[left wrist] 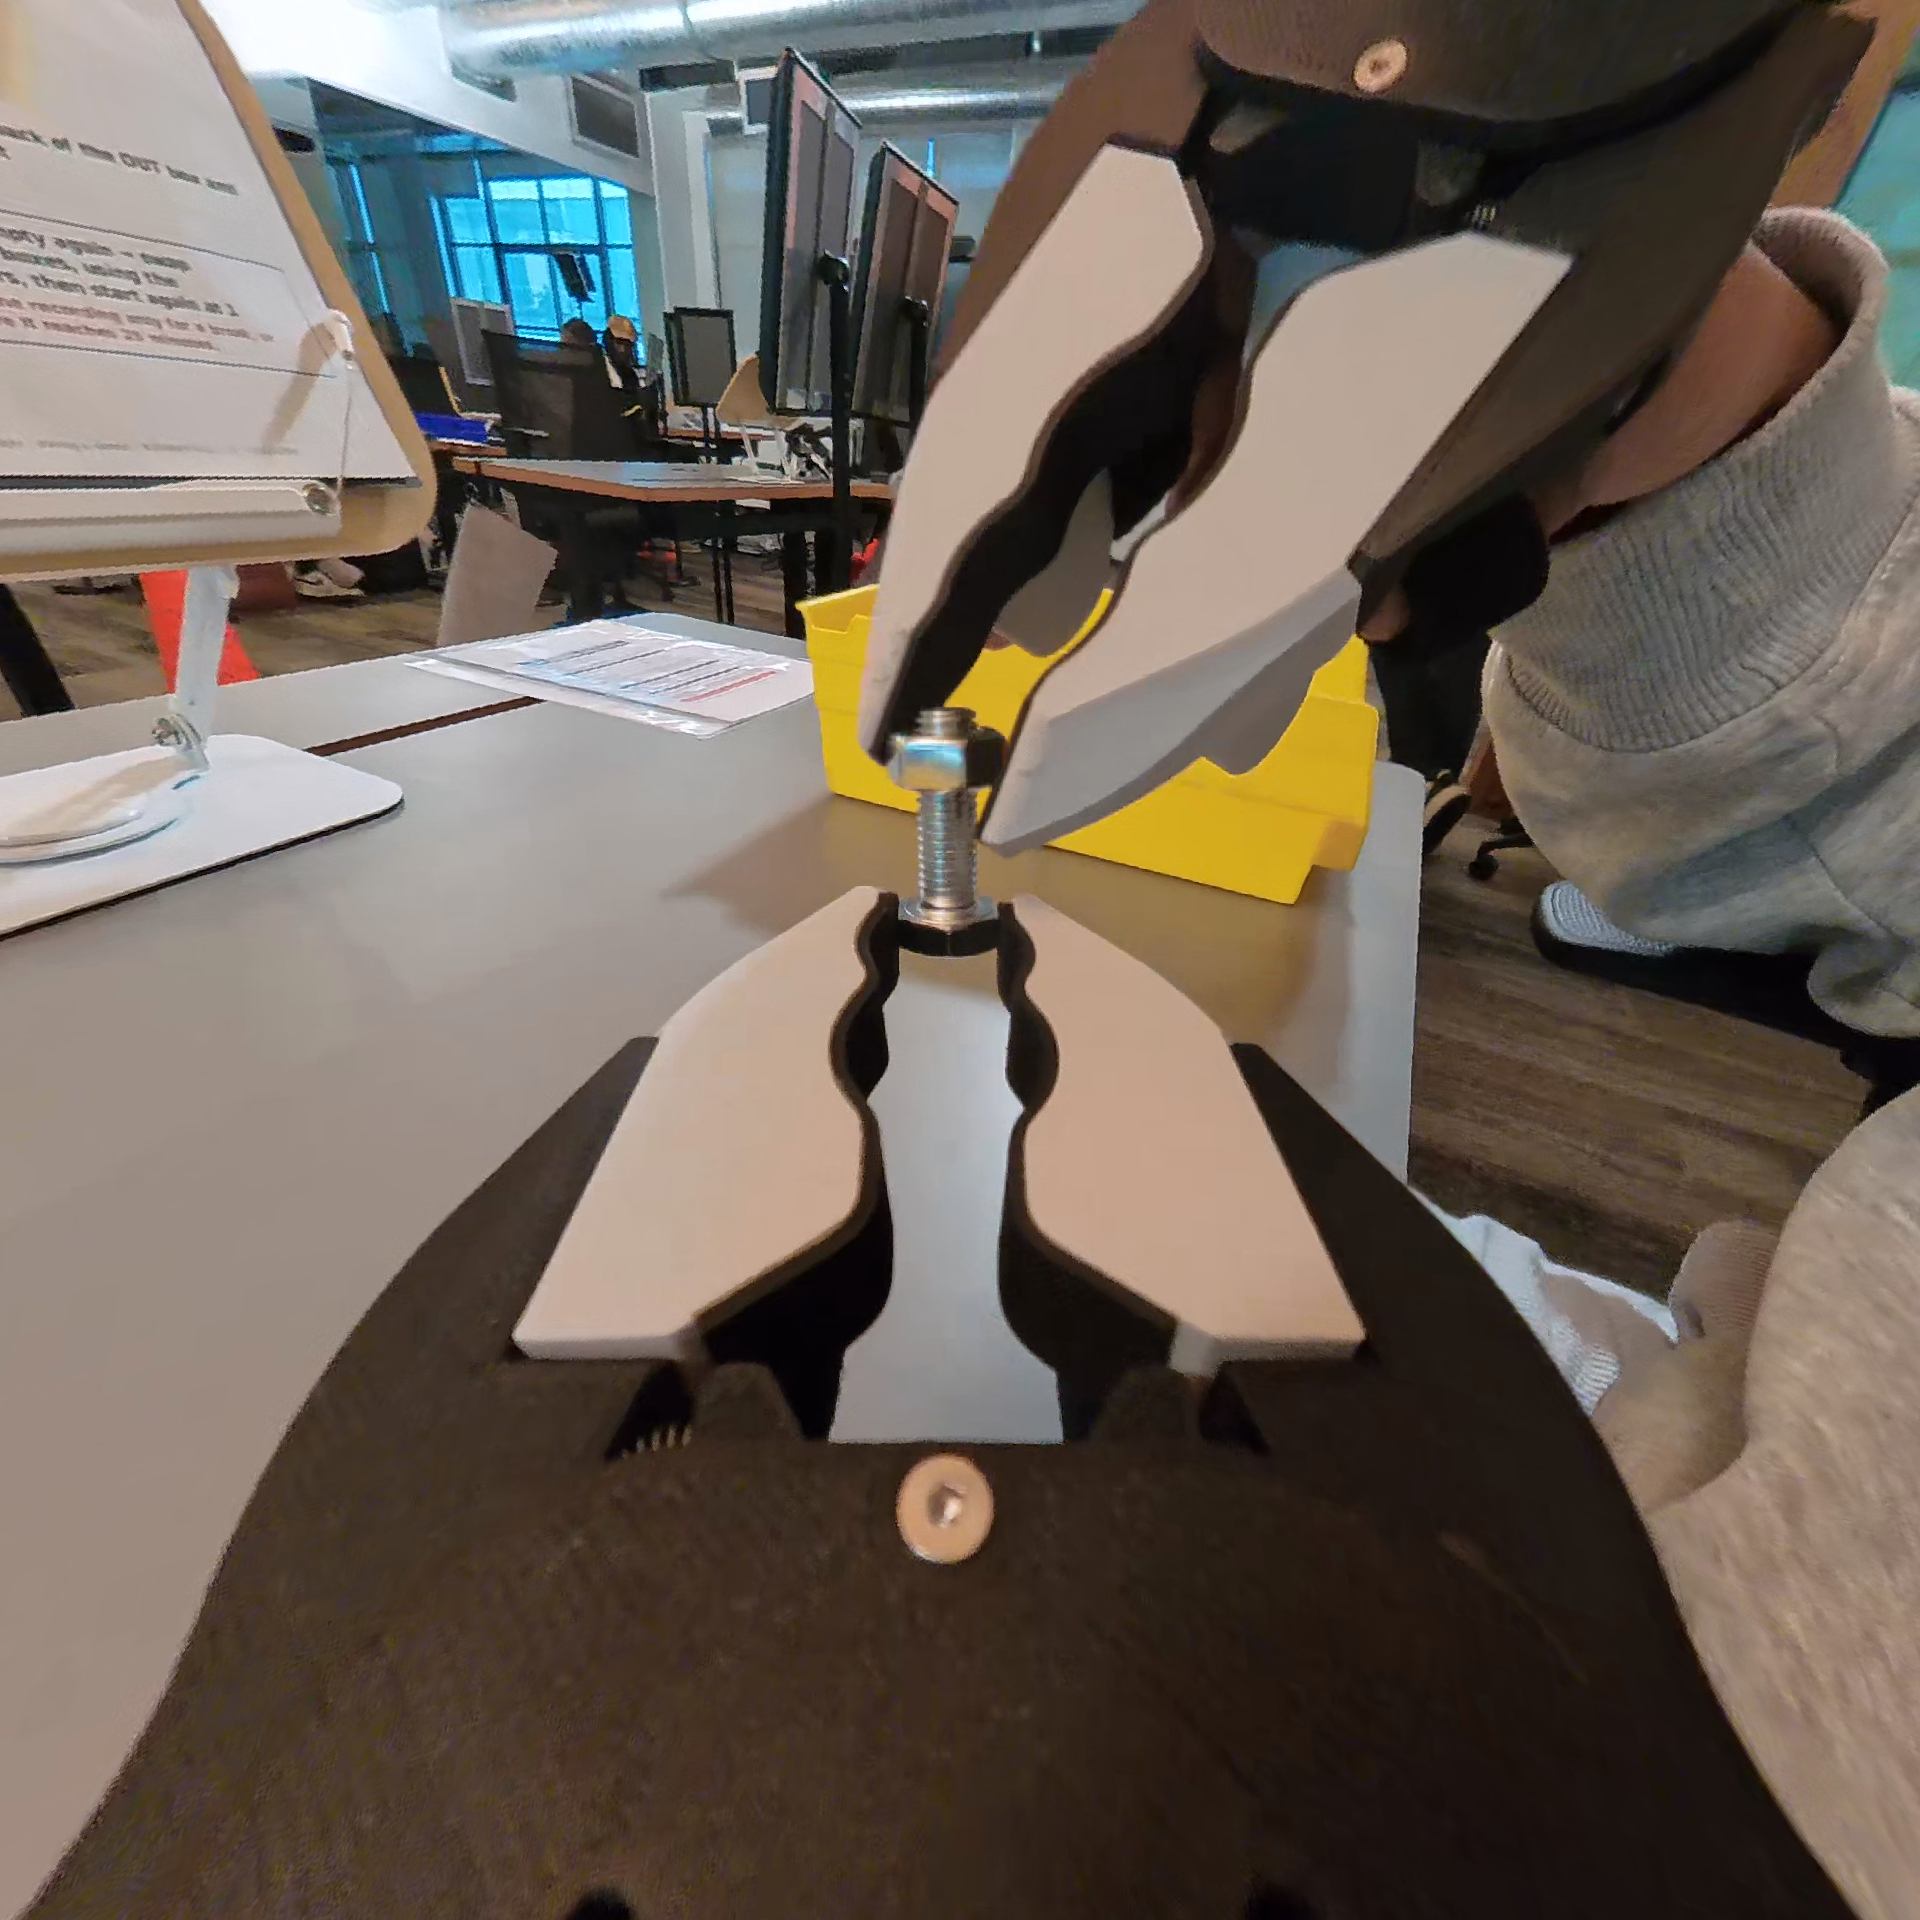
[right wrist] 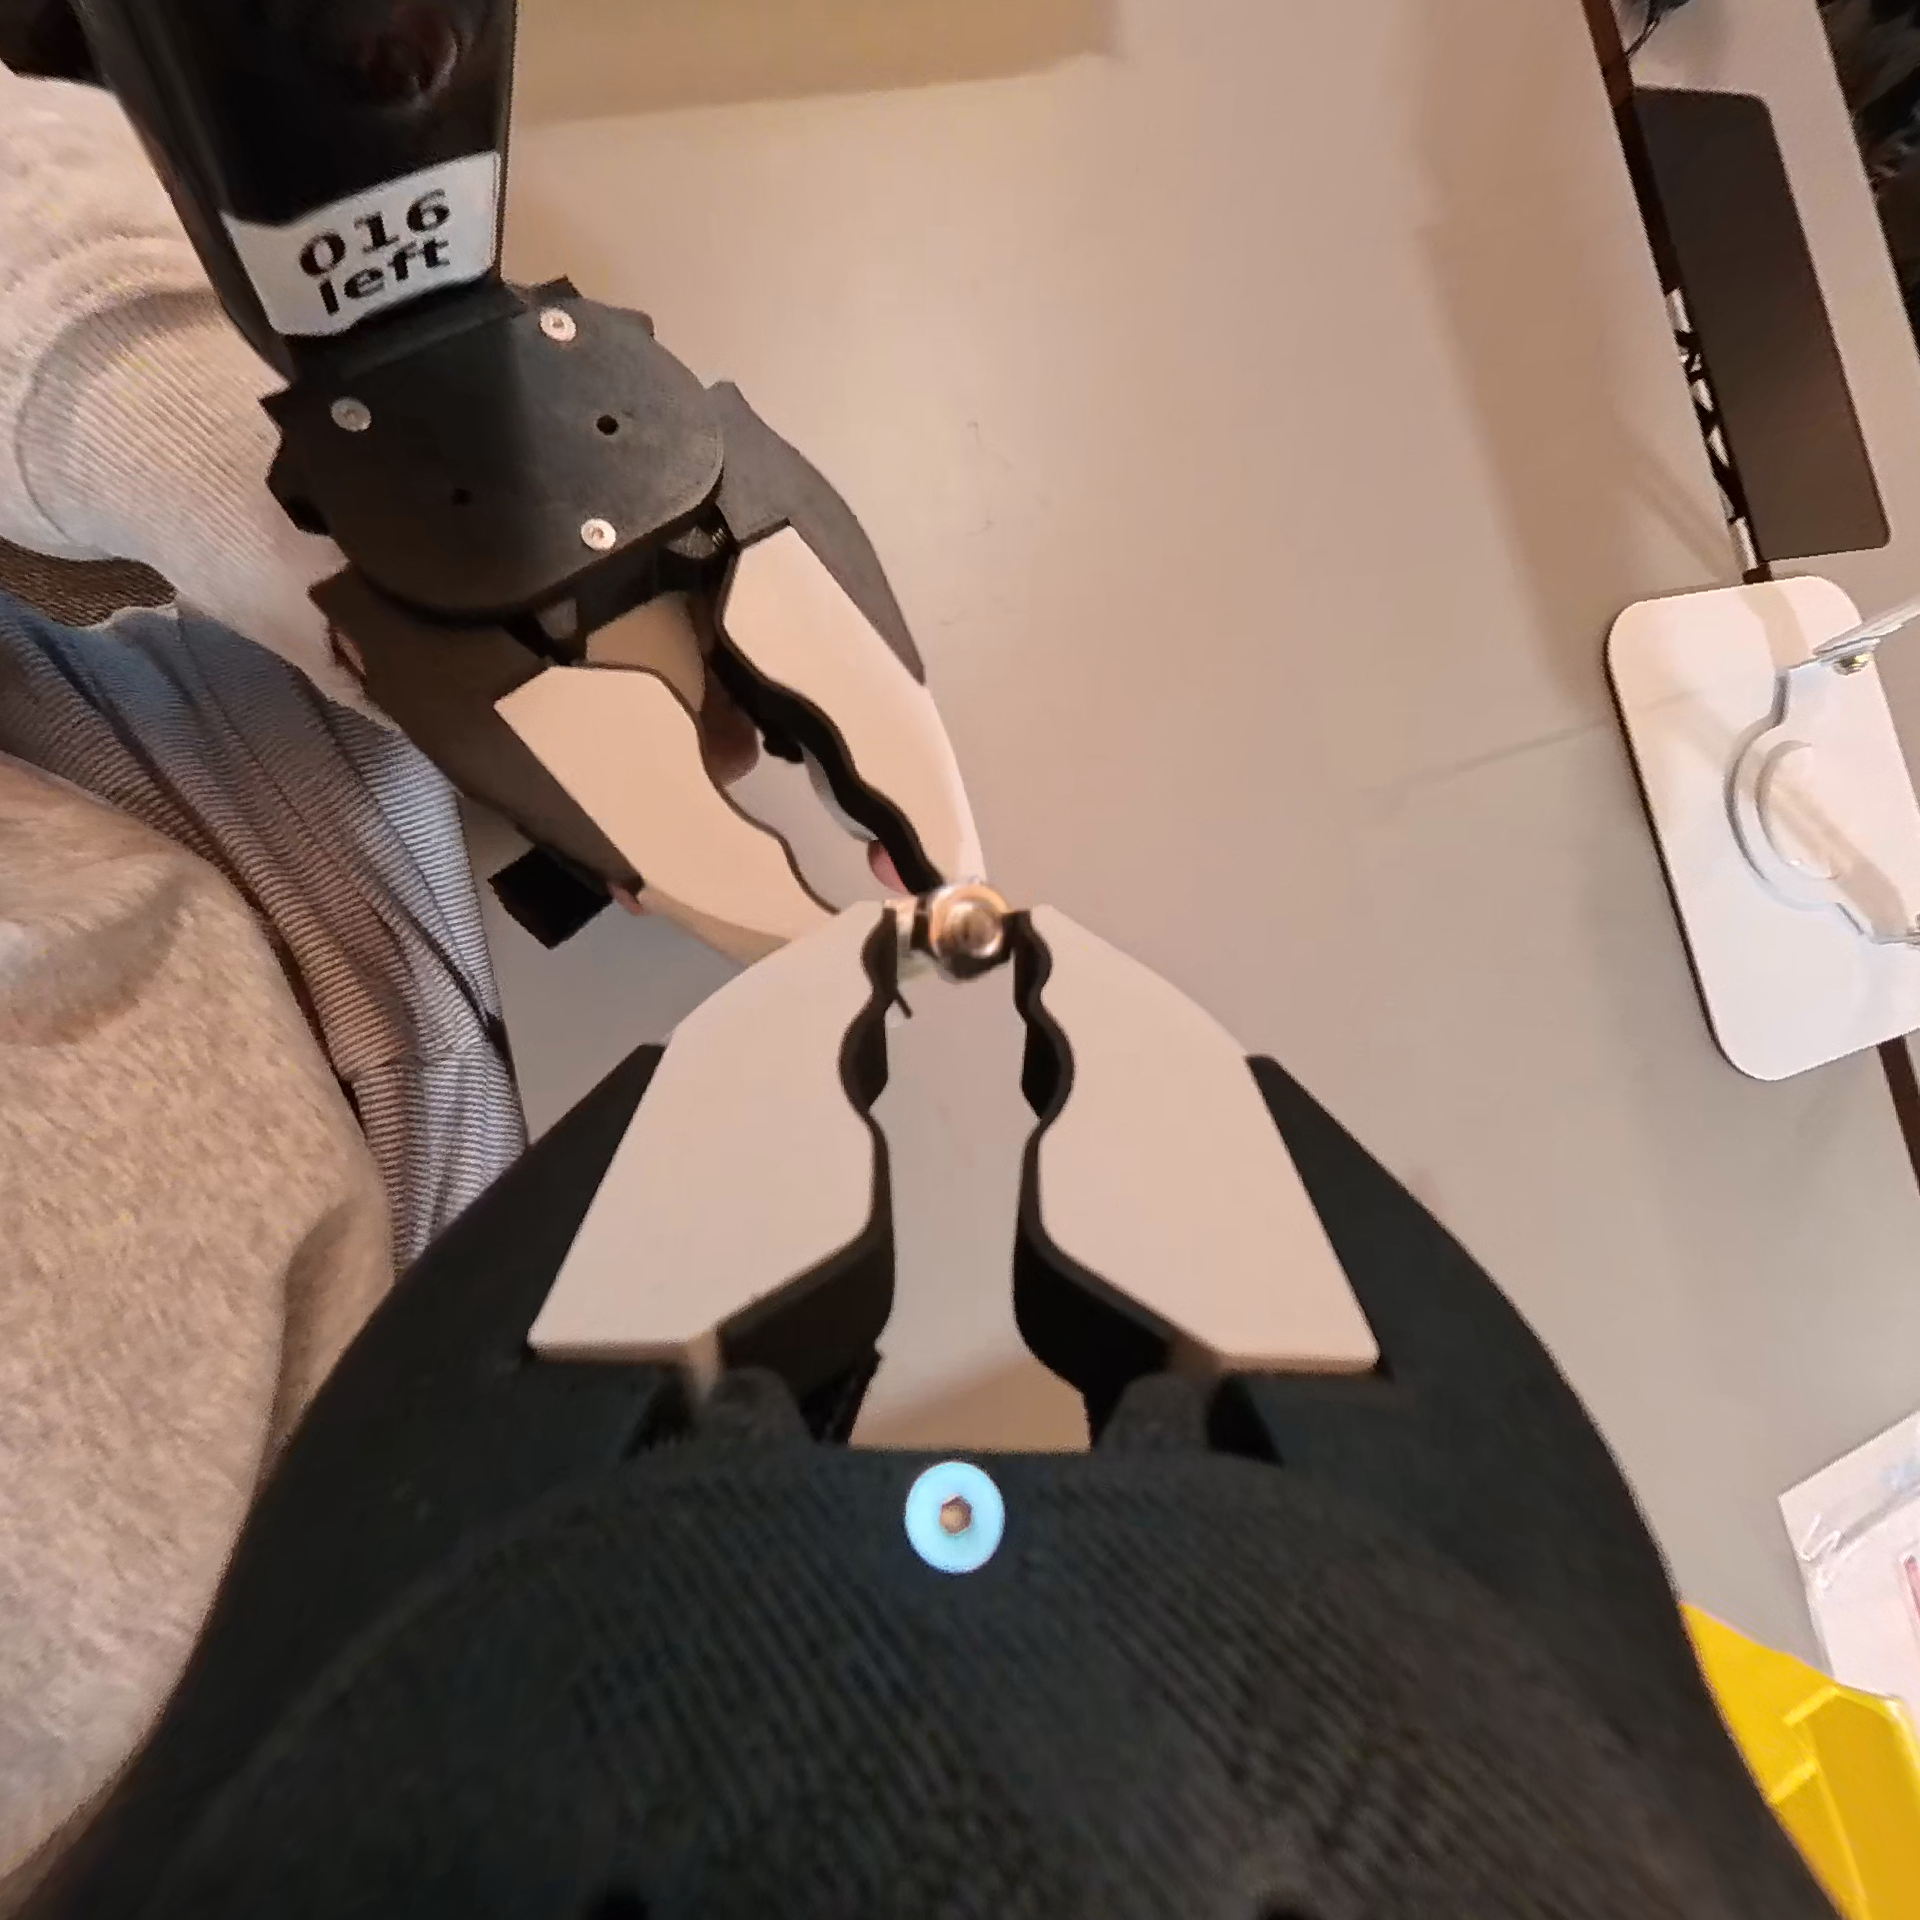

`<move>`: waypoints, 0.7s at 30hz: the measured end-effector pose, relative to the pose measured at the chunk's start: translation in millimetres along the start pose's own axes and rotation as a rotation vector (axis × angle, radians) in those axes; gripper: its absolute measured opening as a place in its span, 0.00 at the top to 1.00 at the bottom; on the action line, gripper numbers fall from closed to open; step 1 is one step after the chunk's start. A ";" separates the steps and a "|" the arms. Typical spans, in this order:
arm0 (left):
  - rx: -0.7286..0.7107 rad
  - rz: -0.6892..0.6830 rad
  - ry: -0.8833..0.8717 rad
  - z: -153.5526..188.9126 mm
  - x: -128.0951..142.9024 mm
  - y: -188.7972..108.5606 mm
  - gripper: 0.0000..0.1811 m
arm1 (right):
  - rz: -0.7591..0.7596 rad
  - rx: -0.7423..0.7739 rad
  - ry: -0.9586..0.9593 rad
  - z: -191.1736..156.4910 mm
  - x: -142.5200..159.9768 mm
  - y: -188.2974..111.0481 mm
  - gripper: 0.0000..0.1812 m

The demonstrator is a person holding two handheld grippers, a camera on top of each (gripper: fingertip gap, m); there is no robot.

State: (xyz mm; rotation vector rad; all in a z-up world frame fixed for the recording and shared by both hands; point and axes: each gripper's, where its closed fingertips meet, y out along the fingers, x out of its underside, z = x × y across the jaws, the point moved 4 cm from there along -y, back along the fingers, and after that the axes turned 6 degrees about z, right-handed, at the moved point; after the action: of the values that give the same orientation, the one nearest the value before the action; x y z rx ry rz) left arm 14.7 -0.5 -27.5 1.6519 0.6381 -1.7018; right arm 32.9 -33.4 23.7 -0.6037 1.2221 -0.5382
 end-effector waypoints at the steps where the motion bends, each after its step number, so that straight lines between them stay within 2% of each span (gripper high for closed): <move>1: 0.004 -0.005 0.011 1.5 0.8 0.6 0.90 | 0.003 -0.005 0.001 -1.0 -0.7 -0.2 0.88; 9: 0.006 -0.011 0.021 2.7 1.4 0.8 0.89 | 0.020 0.000 -0.056 -7.3 -5.5 2.2 0.86; 21: -0.007 0.029 0.030 1.4 0.0 0.6 0.89 | -0.003 -0.049 -0.104 -21.1 -7.9 -4.7 0.92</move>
State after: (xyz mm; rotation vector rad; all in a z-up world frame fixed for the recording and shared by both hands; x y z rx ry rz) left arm 14.2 -1.9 -27.3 1.6770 0.6307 -1.6550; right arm 10.2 -34.4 27.6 -0.6668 1.1385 -0.4744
